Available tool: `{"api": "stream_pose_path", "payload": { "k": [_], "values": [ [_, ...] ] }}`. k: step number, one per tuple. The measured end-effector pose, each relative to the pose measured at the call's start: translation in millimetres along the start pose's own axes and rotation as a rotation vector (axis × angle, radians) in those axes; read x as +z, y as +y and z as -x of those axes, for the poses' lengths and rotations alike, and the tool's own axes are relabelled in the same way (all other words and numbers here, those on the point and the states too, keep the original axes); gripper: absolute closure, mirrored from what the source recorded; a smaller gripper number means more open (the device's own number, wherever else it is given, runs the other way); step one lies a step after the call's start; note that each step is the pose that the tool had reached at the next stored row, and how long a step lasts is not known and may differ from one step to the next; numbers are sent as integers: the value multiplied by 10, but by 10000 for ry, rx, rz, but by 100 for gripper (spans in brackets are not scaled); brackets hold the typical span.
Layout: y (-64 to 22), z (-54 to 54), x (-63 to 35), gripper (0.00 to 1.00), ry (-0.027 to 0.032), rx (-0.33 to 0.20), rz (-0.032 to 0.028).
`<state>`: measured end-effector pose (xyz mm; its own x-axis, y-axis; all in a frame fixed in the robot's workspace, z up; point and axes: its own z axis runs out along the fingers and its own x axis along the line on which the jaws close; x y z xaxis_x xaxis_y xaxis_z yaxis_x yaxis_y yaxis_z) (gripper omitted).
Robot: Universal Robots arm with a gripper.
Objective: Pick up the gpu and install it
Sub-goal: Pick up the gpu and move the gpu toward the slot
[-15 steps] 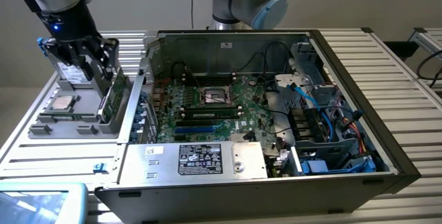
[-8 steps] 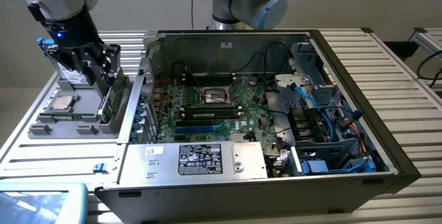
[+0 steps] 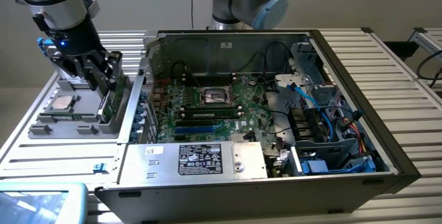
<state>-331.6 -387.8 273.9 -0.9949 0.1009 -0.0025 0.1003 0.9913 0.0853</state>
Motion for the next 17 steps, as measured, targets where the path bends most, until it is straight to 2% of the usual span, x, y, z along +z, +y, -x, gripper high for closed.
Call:
{"api": "stream_pose_path", "payload": {
  "k": [11,17],
  "values": [
    [-18,3,200,50,6,27,80],
    [-26,2,291,50,-21,-48,130]
  ]
}}
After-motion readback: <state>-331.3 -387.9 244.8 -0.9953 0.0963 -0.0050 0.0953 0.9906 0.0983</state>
